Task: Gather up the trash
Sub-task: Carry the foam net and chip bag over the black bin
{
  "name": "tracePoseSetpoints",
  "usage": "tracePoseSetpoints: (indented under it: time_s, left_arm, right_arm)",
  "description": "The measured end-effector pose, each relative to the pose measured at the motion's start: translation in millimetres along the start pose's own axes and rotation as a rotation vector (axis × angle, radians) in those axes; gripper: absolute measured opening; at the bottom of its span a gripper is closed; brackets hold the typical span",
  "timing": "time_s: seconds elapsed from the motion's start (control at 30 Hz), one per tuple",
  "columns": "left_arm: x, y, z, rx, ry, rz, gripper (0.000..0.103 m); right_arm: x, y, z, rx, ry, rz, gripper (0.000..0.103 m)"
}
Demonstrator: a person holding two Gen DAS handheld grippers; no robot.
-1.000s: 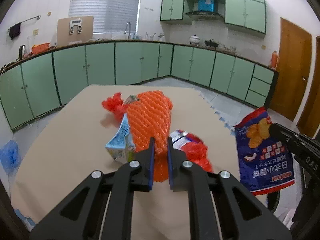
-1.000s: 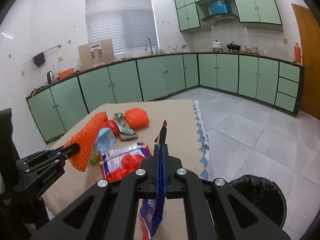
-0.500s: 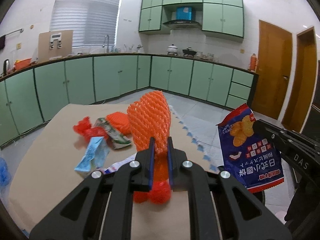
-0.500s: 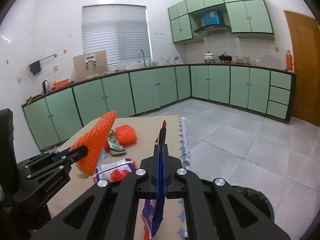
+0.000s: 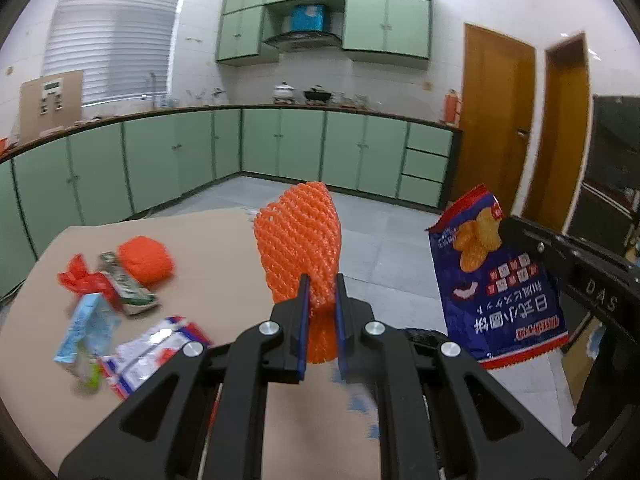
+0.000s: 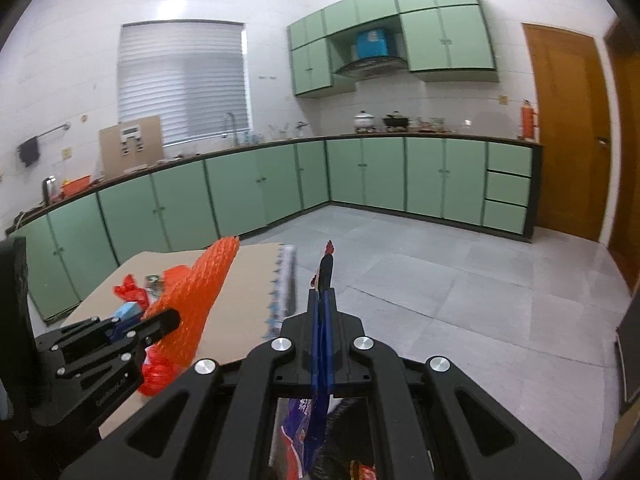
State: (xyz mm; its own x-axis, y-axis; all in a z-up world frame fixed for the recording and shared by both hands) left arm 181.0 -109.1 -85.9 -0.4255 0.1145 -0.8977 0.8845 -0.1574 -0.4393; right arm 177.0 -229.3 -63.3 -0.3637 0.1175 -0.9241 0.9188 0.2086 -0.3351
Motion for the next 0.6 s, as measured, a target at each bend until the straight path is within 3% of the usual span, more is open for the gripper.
tracePoseSetpoints:
  time_s: [0.6]
  left_arm:
    - [41, 58, 135, 0.202, 0.131, -0.092, 0.010]
  right_arm:
    - [48, -15, 130, 0.186, 0.123, -0.057, 0.003]
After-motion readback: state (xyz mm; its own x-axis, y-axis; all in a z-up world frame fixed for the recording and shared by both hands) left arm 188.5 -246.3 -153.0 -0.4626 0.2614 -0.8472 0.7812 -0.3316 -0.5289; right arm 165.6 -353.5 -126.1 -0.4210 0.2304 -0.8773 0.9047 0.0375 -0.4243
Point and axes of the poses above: each gripper's, at about its wrist camera, not at the fingertips, and y roughly the way its jaws point, z to its right, x to its underside, the point moved 6 cm from there along y, roughly the way its jaws point, and after that the axes turned 14 degrees about -x, right-handed, at the moved point
